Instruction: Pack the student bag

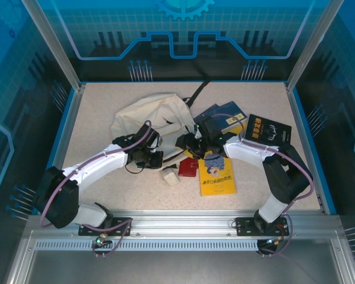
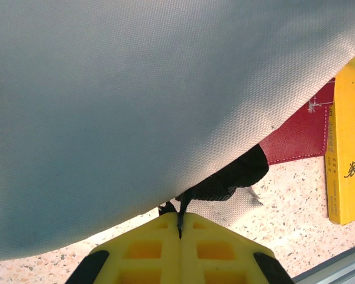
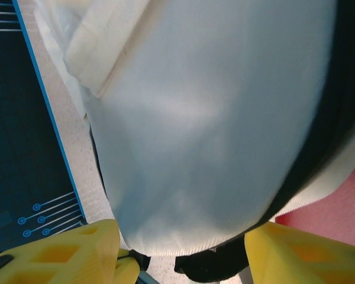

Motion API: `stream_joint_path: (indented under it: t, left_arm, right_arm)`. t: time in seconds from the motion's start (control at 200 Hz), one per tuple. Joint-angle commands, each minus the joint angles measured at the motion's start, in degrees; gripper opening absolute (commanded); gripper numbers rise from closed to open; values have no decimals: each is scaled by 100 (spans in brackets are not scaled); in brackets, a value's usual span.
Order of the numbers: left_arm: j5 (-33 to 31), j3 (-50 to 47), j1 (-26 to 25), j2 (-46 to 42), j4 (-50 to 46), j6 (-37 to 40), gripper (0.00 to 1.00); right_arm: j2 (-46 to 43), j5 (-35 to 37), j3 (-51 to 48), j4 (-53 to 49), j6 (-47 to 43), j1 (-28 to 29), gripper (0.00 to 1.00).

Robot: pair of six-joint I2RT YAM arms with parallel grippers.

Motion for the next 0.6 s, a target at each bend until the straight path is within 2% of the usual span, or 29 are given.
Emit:
stream_joint_path:
  t: [0.0,0.16,0.255,0.375,0.595]
  left_arm:
    - [150,176,-23,-135,-166,90,0]
    - [38,240,-27,-163,-349,80,0]
    - [-175,294,-31,-172,-592,74,0]
    - [-625,378,-25,-196,-992,-25,0]
    - [-1293,527,-31,-260,-1606,-143,0]
  right_arm:
    - [115,47,-77,133,446,111,57]
    - [382,87,23,198,457,146,49]
    - [488,206,123,152,363,115,36]
    - [512,513,221,-63,152,1,27]
    - [467,859,374,-352,-198,-363,20]
